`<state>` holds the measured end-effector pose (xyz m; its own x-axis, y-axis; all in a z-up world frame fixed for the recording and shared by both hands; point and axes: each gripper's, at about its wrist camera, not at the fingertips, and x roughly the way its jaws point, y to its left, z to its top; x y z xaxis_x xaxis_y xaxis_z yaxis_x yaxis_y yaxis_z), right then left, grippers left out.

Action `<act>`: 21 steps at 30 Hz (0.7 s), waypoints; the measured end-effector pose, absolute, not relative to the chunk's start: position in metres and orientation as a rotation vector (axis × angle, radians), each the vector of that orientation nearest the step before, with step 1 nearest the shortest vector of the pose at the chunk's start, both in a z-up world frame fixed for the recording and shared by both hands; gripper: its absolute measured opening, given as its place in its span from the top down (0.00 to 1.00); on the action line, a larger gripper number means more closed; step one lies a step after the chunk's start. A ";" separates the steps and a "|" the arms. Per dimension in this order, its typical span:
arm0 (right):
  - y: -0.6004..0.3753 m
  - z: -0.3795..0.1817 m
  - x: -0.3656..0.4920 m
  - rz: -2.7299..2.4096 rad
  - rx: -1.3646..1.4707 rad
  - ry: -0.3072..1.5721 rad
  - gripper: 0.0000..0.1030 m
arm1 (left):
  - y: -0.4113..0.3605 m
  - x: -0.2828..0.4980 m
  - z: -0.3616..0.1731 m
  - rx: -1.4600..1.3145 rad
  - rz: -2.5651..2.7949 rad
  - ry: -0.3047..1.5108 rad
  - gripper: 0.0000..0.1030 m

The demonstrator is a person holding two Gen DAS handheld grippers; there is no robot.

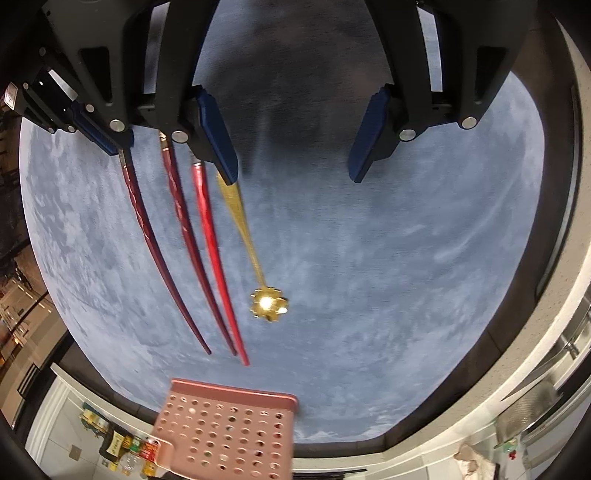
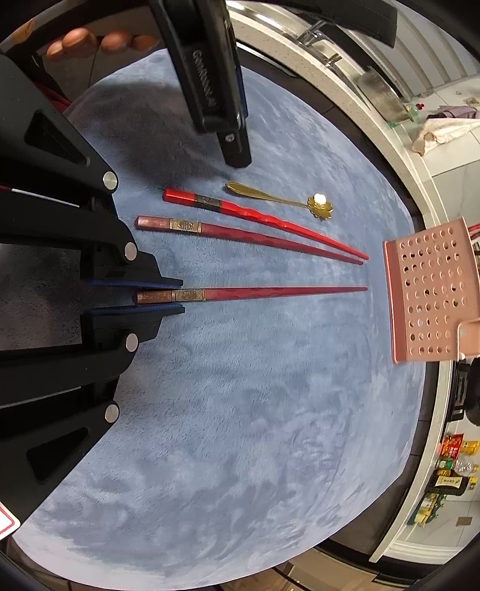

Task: Organize utensils
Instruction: 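Grasp the gold spoon with the left tool while the right tool grasps a dark red chopstick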

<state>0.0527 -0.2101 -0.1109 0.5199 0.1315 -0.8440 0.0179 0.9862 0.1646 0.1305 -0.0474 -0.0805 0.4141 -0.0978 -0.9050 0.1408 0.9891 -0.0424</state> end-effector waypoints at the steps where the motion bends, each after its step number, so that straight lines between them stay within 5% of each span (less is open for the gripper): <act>1: -0.211 -0.110 0.052 0.068 0.166 1.022 0.93 | -0.050 0.131 -0.082 0.043 -0.154 1.137 0.43; 21: -0.215 -0.112 0.053 0.072 0.199 1.029 0.93 | -0.067 0.138 -0.098 0.071 -0.156 1.139 0.50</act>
